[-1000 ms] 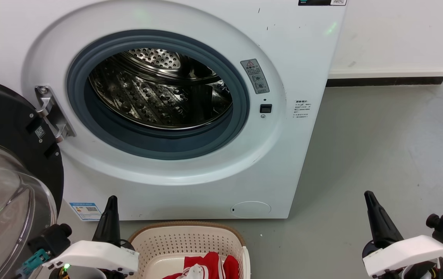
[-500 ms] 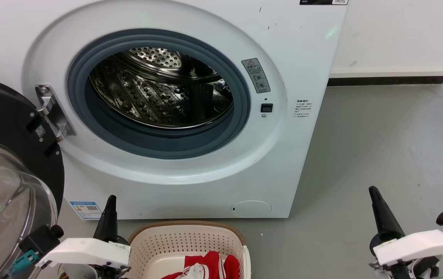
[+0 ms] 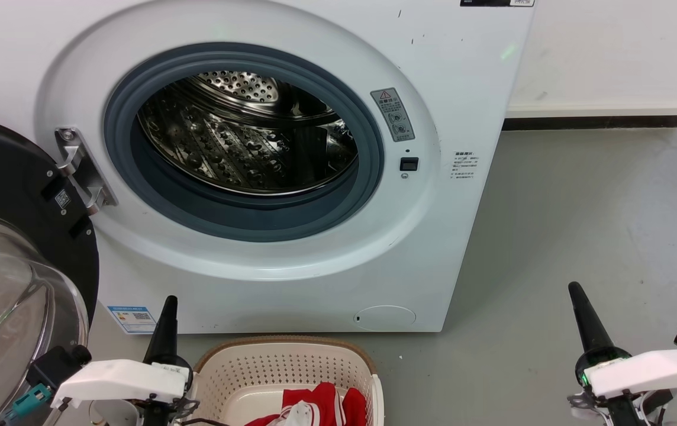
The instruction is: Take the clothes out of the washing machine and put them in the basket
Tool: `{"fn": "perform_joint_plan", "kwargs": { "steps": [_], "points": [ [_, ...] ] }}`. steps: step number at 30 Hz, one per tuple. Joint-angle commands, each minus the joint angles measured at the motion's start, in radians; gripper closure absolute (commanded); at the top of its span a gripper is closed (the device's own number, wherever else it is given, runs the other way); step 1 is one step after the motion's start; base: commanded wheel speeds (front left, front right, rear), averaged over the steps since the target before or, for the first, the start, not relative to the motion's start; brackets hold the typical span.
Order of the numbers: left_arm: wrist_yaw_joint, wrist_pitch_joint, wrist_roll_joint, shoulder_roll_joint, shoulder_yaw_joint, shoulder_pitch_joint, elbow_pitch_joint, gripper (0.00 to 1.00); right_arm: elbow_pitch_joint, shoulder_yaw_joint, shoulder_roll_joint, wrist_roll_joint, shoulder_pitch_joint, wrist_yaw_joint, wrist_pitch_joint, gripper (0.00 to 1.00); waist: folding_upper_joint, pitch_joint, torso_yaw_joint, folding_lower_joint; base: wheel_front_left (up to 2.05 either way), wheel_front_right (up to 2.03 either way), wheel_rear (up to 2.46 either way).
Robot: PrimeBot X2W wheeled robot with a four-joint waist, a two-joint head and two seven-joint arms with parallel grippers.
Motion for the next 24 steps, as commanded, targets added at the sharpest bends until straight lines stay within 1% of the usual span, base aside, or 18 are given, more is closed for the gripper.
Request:
{"fn": "perform_joint_plan", "kwargs": {
  "steps": [1,24],
  "points": [
    [-0.01,0.007,-0.029,-0.001,0.008,-0.026,-0.005,1.0,-0.002,-0.004,-0.007,0.033,-0.032,0.0,0.004,1.0,-0.0001,0.0,0.0,0.0,0.0,0.0,0.0],
    [-0.032,0.059,-0.245,-0.009,0.036,-0.045,0.024,1.0,0.032,-0.026,-0.005,0.261,-0.054,0.0,0.035,1.0,-0.0001,0.005,0.004,0.0,0.0,0.0,0.0]
  ]
}}
